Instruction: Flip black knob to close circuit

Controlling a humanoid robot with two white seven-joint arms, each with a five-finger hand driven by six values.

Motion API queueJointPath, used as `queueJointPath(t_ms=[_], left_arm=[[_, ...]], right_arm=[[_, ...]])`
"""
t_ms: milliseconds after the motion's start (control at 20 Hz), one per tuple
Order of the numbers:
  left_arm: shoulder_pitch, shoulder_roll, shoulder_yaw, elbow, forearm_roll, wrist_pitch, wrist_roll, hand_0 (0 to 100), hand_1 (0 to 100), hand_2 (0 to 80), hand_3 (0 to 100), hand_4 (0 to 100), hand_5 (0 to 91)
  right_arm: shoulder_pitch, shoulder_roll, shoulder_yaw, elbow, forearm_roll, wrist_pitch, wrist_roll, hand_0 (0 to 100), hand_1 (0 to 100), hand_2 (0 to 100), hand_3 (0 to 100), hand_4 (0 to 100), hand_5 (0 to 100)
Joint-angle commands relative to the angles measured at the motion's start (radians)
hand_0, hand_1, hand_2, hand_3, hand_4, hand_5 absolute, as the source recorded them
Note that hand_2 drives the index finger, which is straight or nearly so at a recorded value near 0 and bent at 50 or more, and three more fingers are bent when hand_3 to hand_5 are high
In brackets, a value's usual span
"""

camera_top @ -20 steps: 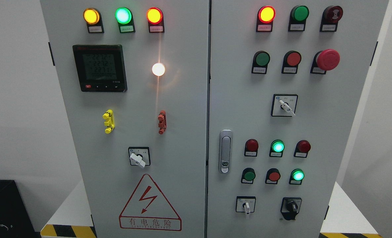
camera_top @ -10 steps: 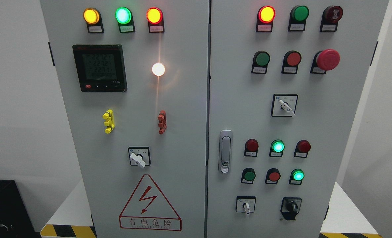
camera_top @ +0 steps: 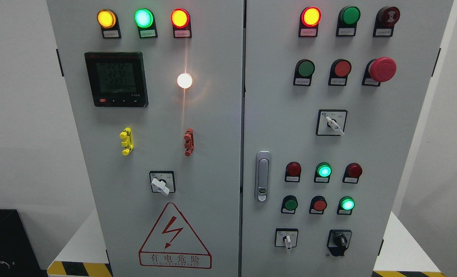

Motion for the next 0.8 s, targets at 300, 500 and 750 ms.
queueJointPath(t_ms=[300, 500, 750], left_arm=[[0.000, 0.000, -0.001, -0.001, 0.000, -0.001, 0.001, 12, 56, 0.0, 0, 0, 0.0], [0.000, 0.000, -0.001, 0.000, 0.000, -0.001, 0.000, 12, 56, 0.0, 0, 0, 0.0], [0.000, 0.000, 0.001, 0.000, 0.000, -0.001, 0.000, 12, 56, 0.0, 0, 0, 0.0]], right_arm=[[-0.003, 0.006, -0.009, -0.484, 0.157, 0.001, -0.024, 0, 9, 65, 81, 73, 68], [-0.003, 0.007, -0.026, -0.616, 0.214, 0.001, -0.038, 0, 2, 74, 90, 79, 77], [0.008, 0.020, -0.043, -0.749, 0.280, 0.004, -0.052, 0, 0, 84, 99, 89, 87]])
